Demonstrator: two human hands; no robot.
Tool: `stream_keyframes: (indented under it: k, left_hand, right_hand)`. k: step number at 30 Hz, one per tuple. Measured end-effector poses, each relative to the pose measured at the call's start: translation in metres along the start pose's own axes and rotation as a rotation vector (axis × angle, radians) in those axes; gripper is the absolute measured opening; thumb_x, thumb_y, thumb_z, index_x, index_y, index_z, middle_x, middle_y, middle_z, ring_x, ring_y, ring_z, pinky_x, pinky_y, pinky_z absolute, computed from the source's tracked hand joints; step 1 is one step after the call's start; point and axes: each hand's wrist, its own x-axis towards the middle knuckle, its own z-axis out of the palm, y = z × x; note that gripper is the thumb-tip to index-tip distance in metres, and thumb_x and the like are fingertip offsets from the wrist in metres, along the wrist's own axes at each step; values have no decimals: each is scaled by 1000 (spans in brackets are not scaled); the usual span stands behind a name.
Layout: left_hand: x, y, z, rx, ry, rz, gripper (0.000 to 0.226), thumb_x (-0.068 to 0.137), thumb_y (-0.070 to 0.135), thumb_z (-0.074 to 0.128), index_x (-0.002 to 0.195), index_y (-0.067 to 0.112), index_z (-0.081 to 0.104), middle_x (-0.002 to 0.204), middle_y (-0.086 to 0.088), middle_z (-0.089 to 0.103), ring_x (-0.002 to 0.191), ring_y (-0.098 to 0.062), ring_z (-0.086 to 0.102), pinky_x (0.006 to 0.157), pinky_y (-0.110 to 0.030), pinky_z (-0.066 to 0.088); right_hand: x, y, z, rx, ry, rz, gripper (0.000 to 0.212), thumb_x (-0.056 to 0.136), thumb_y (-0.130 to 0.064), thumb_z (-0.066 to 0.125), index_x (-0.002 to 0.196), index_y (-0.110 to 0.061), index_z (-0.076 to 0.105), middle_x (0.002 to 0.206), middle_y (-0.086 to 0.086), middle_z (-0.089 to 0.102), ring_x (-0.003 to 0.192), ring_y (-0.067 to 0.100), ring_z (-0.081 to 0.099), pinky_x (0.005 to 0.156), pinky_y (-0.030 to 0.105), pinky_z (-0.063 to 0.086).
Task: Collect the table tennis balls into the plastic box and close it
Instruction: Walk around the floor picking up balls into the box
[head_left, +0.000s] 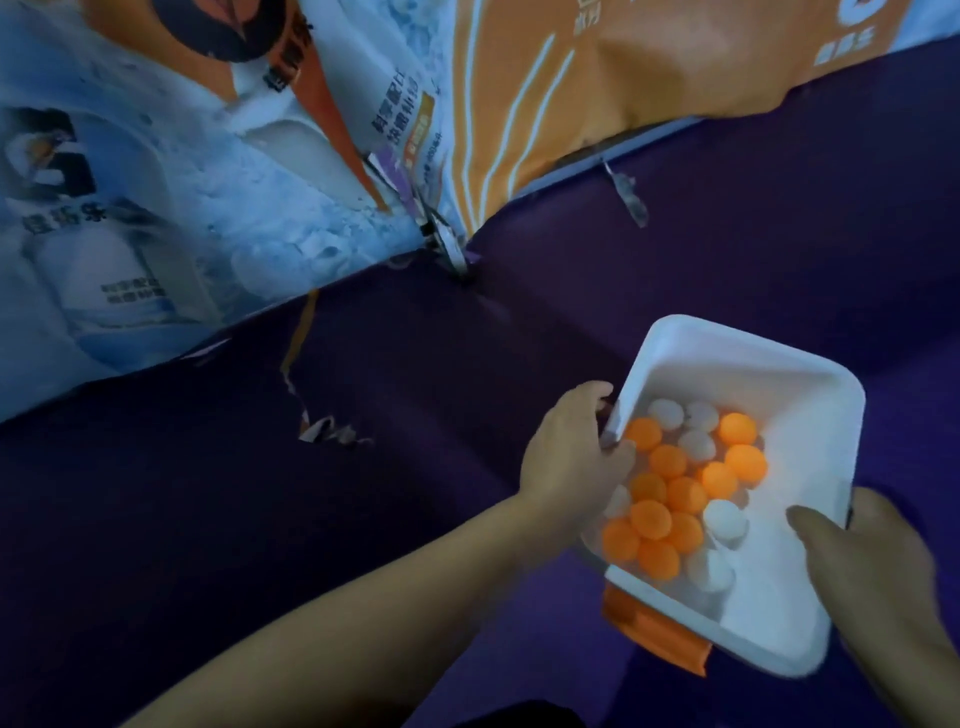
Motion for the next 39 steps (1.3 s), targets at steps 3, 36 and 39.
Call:
stream_keyframes:
  k: [3,36,39]
  left_hand:
    - [14,8,15,29,-75,-52,33,82,25,57,114,28,53,105,10,63,94,-9,60,81,-37,54]
    - [-274,406,-332,21,60,-403,29,91,21,49,120,23,41,89,6,60,77,-17,58,62,-32,45]
    - [-326,407,-363,-33,129,-468,32,92,21,48,123,24,41,87,10,57,74,-11,56,57,-27,42]
  right_hand:
    - [20,0,-8,-17,26,-2,8,86,-18,53,83,-11,56,79,9,61,69,25,56,56,32,42]
    - [-286,-343,-395,-414,-264,-170,23,94,-26,46,112,-13,48,106,9,63,83,23,56,65,32,46]
    - [-328,-363,-397,-427,-339,-254,20,93,-27,46,109,-15,49,101,7,63,85,25,59,68,35,50]
